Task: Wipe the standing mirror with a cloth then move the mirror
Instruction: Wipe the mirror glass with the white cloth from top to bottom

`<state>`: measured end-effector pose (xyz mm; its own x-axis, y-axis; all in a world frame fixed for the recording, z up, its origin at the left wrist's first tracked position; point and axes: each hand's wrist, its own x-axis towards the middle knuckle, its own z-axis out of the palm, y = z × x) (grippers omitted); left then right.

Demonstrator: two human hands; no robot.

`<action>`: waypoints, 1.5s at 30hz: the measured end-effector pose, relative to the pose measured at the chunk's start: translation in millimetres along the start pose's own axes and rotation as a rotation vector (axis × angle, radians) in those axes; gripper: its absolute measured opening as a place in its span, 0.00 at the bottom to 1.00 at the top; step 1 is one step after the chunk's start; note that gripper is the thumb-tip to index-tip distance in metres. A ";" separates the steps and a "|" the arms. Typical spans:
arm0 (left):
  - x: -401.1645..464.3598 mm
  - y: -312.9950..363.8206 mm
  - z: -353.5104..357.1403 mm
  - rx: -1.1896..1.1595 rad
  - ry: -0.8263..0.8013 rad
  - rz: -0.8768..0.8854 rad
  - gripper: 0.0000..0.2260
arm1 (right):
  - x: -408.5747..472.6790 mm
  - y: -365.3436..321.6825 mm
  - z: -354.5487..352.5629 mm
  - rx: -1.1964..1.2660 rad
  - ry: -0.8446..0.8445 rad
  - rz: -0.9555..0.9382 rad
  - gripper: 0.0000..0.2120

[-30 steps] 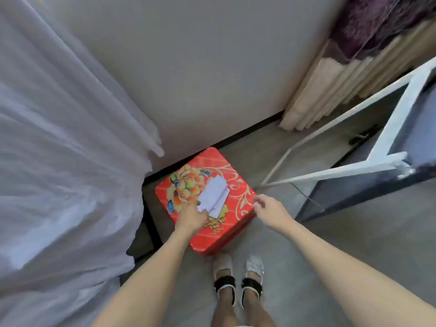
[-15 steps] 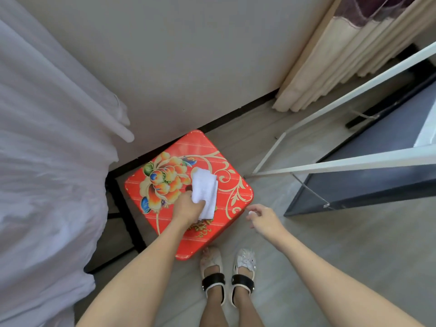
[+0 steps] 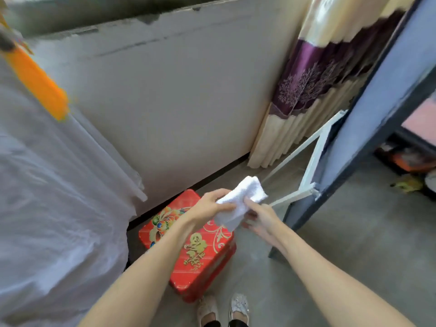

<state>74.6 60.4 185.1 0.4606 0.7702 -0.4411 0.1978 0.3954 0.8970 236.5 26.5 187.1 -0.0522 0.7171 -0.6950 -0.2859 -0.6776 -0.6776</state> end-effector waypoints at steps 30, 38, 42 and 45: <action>-45.0 389.8 175.0 -0.221 0.474 1.012 0.09 | -221.3 -289.3 -129.4 -0.598 0.386 -0.987 0.06; -71.4 466.9 159.4 -0.171 0.526 1.143 0.31 | -249.6 -369.5 -82.9 -0.571 0.686 -1.479 0.09; -85.8 490.4 155.5 -0.094 0.438 1.199 0.18 | -274.2 -397.6 -41.2 -0.459 0.667 -1.725 0.09; -88.8 495.4 150.7 -0.073 0.401 1.221 0.15 | -281.9 -406.9 -15.7 -0.502 0.663 -1.859 0.10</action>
<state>262.1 112.4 673.1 0.0151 0.7413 0.6710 -0.2188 -0.6524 0.7256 382.6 97.4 655.0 0.2515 0.3783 0.8909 0.6708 0.5954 -0.4422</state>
